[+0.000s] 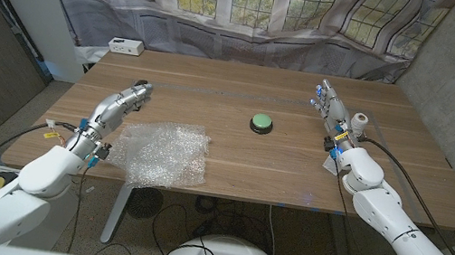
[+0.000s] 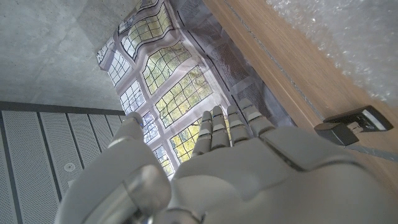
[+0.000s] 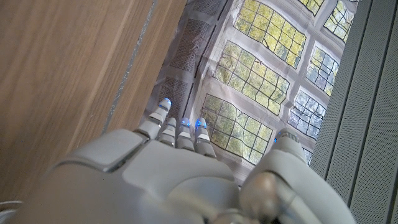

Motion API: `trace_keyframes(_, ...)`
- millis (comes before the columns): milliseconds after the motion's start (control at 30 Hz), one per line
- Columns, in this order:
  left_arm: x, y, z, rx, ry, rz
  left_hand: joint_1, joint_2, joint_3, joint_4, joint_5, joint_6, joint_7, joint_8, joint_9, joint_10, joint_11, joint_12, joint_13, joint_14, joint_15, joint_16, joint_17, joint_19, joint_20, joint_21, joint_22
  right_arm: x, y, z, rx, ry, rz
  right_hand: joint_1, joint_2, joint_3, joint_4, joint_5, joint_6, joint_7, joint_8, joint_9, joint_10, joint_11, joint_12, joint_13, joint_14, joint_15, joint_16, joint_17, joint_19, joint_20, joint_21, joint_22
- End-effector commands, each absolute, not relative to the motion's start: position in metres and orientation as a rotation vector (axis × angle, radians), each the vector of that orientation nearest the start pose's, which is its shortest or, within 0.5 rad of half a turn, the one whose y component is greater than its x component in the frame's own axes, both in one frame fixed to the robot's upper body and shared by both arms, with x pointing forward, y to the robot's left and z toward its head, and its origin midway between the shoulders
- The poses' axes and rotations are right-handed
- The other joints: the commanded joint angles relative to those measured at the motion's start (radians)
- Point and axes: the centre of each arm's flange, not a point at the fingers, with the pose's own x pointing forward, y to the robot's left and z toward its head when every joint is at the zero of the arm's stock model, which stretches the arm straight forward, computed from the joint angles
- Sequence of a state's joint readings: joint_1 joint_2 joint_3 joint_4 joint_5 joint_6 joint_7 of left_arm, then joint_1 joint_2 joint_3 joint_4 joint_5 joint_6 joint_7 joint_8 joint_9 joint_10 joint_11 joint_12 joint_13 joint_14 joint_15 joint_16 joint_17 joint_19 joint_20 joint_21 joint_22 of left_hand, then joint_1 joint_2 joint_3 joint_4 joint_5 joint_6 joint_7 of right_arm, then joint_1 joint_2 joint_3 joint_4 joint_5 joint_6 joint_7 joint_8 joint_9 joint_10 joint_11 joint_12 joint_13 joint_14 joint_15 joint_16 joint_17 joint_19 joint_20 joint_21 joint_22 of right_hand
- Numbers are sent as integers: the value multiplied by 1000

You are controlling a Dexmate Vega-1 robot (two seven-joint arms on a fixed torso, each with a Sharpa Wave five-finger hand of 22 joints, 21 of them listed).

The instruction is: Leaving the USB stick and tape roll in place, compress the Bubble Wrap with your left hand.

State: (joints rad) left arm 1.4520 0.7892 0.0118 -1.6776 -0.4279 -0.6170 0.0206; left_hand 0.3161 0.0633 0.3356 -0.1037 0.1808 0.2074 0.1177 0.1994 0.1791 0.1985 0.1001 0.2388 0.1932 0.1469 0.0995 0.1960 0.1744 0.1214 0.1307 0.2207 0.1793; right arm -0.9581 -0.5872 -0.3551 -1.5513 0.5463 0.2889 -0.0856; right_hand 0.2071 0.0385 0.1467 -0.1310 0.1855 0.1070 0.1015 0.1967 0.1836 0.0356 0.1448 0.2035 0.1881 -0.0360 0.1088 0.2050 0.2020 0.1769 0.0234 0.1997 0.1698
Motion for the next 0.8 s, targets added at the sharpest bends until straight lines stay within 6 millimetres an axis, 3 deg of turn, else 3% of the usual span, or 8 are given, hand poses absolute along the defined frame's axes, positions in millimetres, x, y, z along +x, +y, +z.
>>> trace_keyframes(33, 468, 376, -83, 485, -854, -42, 7, -2, 1, -6, -2, 10, -2, 0, 3, 12, -6, 2, 2, 14, -4, 2, 4, 6, 9, -1, 2, 606, -267, -12, -70, -683, 215, 14, 0, 7, 0, 4, 2, -1, -2, 2, 4, 1, -2, 2, 7, 4, 0, 4, 9, 2, -1, 4)
trace_keyframes(233, 462, 372, -82, 556, -878, 15, 6, -3, 1, -8, -2, 16, -7, 1, 3, 18, -9, 3, 2, 19, -8, 2, 5, 8, 10, -2, 2, 606, -267, -9, -75, -689, 215, 14, 1, 8, 0, 4, 2, -2, -2, 2, 3, 1, -2, 2, 8, 5, 0, 4, 9, 2, -1, 4)
trace_keyframes(433, 454, 373, -85, 585, -956, 121, 7, -5, 3, -15, -5, 64, -19, 11, 3, 65, -24, 13, 2, 70, -24, 13, 4, 49, 19, 8, 2, 607, -264, -11, -74, -682, 218, 15, 0, 8, 0, 4, 2, -2, -2, 2, 3, 1, -3, 2, 8, 5, 0, 4, 9, 3, -2, 4)
trace_keyframes(800, 445, 374, -80, 777, -945, 240, 10, -4, 6, -20, -5, 72, -24, 10, 3, 66, -24, 10, 3, 70, -27, 8, 4, 55, 20, 6, 2, 604, -265, -11, -74, -682, 210, 15, -1, 7, 0, 3, 0, -3, -3, 2, 3, 1, -3, 2, 9, 6, 0, 4, 10, 3, -1, 4)
